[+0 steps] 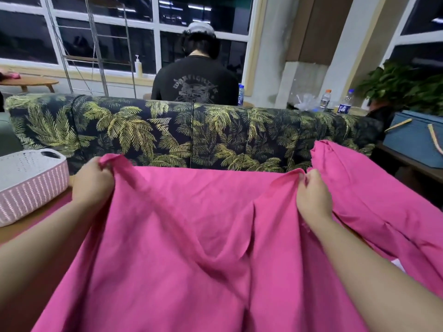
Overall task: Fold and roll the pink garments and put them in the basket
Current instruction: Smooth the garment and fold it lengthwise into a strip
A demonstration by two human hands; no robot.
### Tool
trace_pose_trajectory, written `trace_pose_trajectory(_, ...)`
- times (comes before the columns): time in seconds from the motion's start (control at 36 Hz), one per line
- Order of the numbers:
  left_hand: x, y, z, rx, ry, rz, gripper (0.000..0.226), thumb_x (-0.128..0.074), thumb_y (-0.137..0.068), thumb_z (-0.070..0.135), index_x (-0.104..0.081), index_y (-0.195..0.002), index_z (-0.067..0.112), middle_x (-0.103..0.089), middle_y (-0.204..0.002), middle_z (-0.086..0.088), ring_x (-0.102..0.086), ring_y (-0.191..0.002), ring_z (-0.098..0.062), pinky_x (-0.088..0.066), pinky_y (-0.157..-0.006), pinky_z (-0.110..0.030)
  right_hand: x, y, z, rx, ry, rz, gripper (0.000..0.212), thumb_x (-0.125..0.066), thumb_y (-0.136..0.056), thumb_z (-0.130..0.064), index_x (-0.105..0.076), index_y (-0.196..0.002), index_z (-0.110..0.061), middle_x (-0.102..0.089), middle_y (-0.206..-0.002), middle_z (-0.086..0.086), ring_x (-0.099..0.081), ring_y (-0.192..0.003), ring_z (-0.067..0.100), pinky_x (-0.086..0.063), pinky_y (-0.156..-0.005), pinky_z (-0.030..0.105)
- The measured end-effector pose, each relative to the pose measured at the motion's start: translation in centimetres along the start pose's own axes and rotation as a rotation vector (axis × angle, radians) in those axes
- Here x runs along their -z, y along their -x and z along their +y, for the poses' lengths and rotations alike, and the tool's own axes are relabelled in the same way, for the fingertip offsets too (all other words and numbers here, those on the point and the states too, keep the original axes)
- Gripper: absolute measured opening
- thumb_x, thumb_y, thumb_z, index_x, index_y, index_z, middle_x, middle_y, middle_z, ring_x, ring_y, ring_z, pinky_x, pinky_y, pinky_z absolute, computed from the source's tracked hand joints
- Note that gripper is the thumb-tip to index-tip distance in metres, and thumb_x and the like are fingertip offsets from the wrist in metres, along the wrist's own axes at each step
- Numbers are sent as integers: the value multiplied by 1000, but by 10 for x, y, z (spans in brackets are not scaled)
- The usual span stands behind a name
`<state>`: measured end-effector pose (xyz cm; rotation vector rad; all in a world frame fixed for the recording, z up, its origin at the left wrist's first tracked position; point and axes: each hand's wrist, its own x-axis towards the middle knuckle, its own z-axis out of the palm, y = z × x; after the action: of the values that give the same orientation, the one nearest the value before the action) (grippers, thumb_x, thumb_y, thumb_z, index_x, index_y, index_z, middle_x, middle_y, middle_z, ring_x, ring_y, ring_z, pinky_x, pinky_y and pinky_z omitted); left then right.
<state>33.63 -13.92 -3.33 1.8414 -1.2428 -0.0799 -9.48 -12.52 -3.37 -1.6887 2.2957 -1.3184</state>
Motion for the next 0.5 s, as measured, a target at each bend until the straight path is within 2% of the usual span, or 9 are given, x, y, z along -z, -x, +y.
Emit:
trace_pose_trajectory(0.08,-36,-4,-22,5,-123,-187,26,-41,-93,8,-61,-108,1,-62,-112,-31,-58,-104,-42,-43,-87,-45,-24,-19,28,-15,134,-88,18,-44,-99,-23,-37,-87,-13,-59,-94,22,-59,-90,40,-38,-67,40)
trace_pose_trajectory(0.14,-62,3,-37,-35,-196,-325,25,-41,-93,9,-62,-107,7,-63,-114,-25,-59,-106,-37,-44,-87,-44,-44,-19,50,-41,181,-209,15,-45,-98,-21,-36,-90,-12,-59,-98,22,-60,-93,40,-43,-73,43)
trace_pose_trajectory(0.19,-82,14,-49,-41,-350,-452,32,-37,-100,24,-55,-127,20,-53,-134,-13,-46,-126,-30,-37,-99,-46,-58,-11,65,-64,223,-322,12,-42,-99,-23,-37,-96,-13,-59,-107,20,-58,-100,39,-44,-81,44)
trace_pose_trajectory(0.22,-89,19,-54,-58,-470,-523,40,-33,-102,35,-44,-140,29,-42,-145,-5,-34,-136,-25,-30,-105,-47,-64,-8,73,-55,268,-362,12,-40,-100,-25,-40,-102,-13,-58,-115,20,-56,-107,38,-42,-87,44)
trace_pose_trajectory(0.25,-91,24,-57,-85,-579,-577,46,-28,-102,44,-30,-147,37,-31,-152,2,-24,-142,-21,-25,-109,-47,-69,-5,80,-38,331,-401,20,-37,-101,-26,-43,-113,-12,-54,-126,19,-51,-118,36,-38,-96,44)
trace_pose_trajectory(0.31,-92,29,-64,-130,-683,-605,51,-21,-101,51,-12,-150,42,-16,-159,7,-13,-146,-18,-20,-112,-46,-73,0,89,-25,481,-495,45,-27,-103,-31,-30,-144,-10,-32,-152,10,-27,-142,26,-21,-113,43)
trace_pose_trajectory(0.33,-90,30,-67,-145,-701,-603,52,-19,-101,51,-6,-151,41,-11,-159,8,-12,-147,-18,-20,-113,-46,-73,1,91,-26,533,-533,51,-23,-104,-32,-20,-151,-12,-21,-159,5,-15,-147,22,-14,-117,42)
trace_pose_trajectory(0.39,-85,34,-70,-177,-727,-595,53,-17,-102,49,0,-151,40,-8,-160,7,-10,-147,-19,-20,-113,-45,-71,4,94,4,619,-586,53,-18,-104,-31,-12,-154,-15,-7,-162,0,-4,-149,19,-8,-119,42)
trace_pose_trajectory(0.5,-75,47,-73,-183,-762,-586,54,-16,-102,49,4,-151,40,-4,-161,6,-8,-148,-21,-22,-113,-46,-60,18,93,17,673,-598,53,-18,-104,-30,-13,-154,-14,-3,-162,-2,-2,-149,18,-6,-119,40)
